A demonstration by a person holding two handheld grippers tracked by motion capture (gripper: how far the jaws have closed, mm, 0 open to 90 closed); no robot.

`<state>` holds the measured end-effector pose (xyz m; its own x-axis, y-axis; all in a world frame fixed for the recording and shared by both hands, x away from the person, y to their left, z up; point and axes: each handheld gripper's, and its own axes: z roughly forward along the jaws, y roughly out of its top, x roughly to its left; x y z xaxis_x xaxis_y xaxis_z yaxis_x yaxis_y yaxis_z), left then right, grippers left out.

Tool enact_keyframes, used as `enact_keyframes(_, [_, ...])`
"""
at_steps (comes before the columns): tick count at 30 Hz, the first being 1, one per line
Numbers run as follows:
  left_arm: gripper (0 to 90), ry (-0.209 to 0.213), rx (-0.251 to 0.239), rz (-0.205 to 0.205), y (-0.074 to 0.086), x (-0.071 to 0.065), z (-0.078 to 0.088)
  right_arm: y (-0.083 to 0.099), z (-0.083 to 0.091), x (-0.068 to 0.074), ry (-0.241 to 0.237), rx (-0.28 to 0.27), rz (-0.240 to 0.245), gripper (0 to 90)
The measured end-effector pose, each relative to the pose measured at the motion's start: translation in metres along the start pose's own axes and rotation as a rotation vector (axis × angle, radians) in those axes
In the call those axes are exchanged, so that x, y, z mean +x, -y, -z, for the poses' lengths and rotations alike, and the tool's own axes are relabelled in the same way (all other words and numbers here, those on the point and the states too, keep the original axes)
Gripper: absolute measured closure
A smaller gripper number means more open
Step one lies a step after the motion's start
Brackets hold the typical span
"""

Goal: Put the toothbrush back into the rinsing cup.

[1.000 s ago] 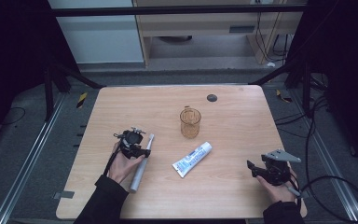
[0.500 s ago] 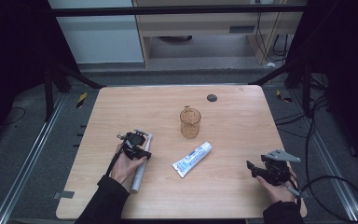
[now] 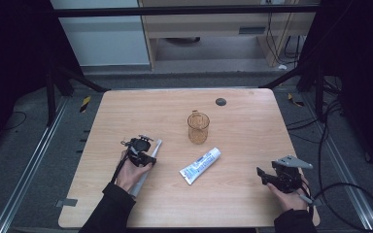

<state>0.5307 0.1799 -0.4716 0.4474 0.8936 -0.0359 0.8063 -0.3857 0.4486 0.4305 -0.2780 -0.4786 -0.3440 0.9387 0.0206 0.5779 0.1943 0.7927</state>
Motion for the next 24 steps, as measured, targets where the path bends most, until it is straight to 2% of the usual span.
enact_keyframes(10, [68.0, 0.015, -0.012, 0.016, 0.001, 0.002, 0.000, 0.000, 0.000, 0.000, -0.002, 0.003, -0.001, 35.1])
enact_keyframes(13, [68.0, 0.020, -0.022, 0.009, 0.001, 0.002, 0.003, 0.000, 0.000, 0.000, -0.006, 0.004, -0.006, 35.1])
enact_keyframes(17, [68.1, 0.031, -0.058, 0.013, 0.001, 0.002, 0.013, 0.001, 0.000, -0.002, 0.001, 0.002, 0.001, 35.1])
enact_keyframes(24, [68.2, 0.034, -0.150, 0.018, 0.001, 0.003, 0.034, 0.001, 0.000, -0.001, 0.000, 0.002, 0.000, 35.3])
